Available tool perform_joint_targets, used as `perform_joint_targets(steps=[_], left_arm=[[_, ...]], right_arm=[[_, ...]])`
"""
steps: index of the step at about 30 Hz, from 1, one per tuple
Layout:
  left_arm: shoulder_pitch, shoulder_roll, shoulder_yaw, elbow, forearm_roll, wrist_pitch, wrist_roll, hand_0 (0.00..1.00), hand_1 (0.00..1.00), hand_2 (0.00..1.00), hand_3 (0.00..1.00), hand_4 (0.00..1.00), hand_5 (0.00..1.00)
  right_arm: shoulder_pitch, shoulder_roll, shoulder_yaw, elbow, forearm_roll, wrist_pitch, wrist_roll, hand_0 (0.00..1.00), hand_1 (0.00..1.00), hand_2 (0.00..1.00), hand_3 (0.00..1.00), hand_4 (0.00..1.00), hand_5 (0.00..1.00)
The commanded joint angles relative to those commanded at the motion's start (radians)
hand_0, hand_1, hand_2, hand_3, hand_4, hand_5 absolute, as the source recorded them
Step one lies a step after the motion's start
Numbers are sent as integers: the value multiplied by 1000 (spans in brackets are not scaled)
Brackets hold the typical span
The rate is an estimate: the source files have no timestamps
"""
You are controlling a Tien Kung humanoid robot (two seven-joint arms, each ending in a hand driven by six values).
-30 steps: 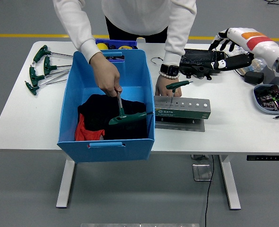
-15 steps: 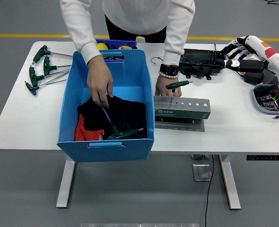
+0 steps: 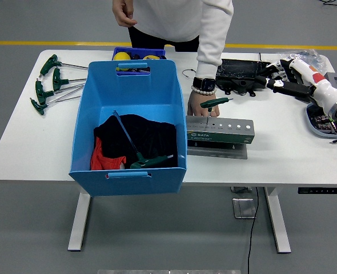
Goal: Lift tool from toolbox,place it in box,lift tool from toolbox,place it in box
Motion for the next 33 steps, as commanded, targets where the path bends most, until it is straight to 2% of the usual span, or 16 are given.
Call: perform_joint_targets(steps=[1, 2, 6, 7, 8, 12, 13, 14, 19, 20, 24, 25, 26, 33], left_arm=[[0, 0, 0, 0, 0, 0, 0, 495, 495, 504, 681, 717, 676], [1, 0, 0, 0, 0, 0, 0, 497, 494, 503, 681, 717, 678], [1, 0, -1, 0, -1, 1, -1, 497, 494, 503, 681, 717, 678], [1, 0, 3, 0, -4, 1, -2, 497, 494, 503, 681, 717, 678], [0, 0, 7, 0, -9, 0, -3, 498, 497, 505, 680, 716, 679], [-1, 0, 8, 0, -9, 0, -4, 498, 497, 505, 680, 716, 679], [-1, 1, 9, 0, -9, 0, -4, 499, 496, 505, 682, 716, 680], [-1, 1, 8, 0, -8, 0, -4, 499, 496, 505, 682, 716, 680], [-2, 1, 10, 0, -6, 0, -2, 499, 496, 505, 682, 716, 680], [-2, 1, 10, 0, -7, 0, -2, 499, 496, 505, 682, 716, 681], [-2, 1, 20, 0, -14, -1, -3, 499, 496, 505, 682, 716, 681], [-2, 1, 23, 0, -16, -1, -3, 499, 496, 505, 682, 716, 681], [-1, 1, 25, 0, -18, -1, -4, 500, 497, 508, 683, 717, 682], [0, 2, 37, 0, -24, -3, -3, 500, 499, 507, 684, 717, 679]], right_arm=[[-5, 4, -1, -2, 26, -6, -9, 506, 588, 696, 654, 967, 715], [-11, 7, -2, -2, 61, -17, -20, 481, 580, 698, 741, 978, 727], [-33, 20, -10, 3, 224, -89, -66, 481, 580, 698, 741, 978, 727], [-38, 23, -11, 5, 263, -106, -70, 481, 580, 698, 741, 978, 727], [-44, 27, -12, 5, 308, -127, -70, 489, 582, 707, 796, 998, 780], [-61, 36, -20, 12, 484, -175, -58, 489, 582, 707, 796, 998, 780], [-64, 37, -21, 15, 523, -178, -56, 489, 582, 707, 796, 998, 780], [-69, 40, -23, 18, 562, -183, -52, 486, 579, 704, 842, 998, 823], [-95, 56, -41, 35, 770, -203, -38, 486, 579, 704, 842, 998, 823], [-99, 58, -44, 38, 815, -207, -37, 437, 548, 700, 861, 998, 845], [-116, 74, -61, 46, 966, -218, -36, 437, 548, 700, 861, 998, 845], [-118, 78, -65, 45, 988, -219, -36, 437, 548, 700, 861, 998, 845], [-119, 82, -68, 44, 996, -221, -36, 376, 501, 685, 875, 998, 841], [-111, 114, -89, 13, 1010, -221, -33, 372, 491, 679, 879, 998, 841]])
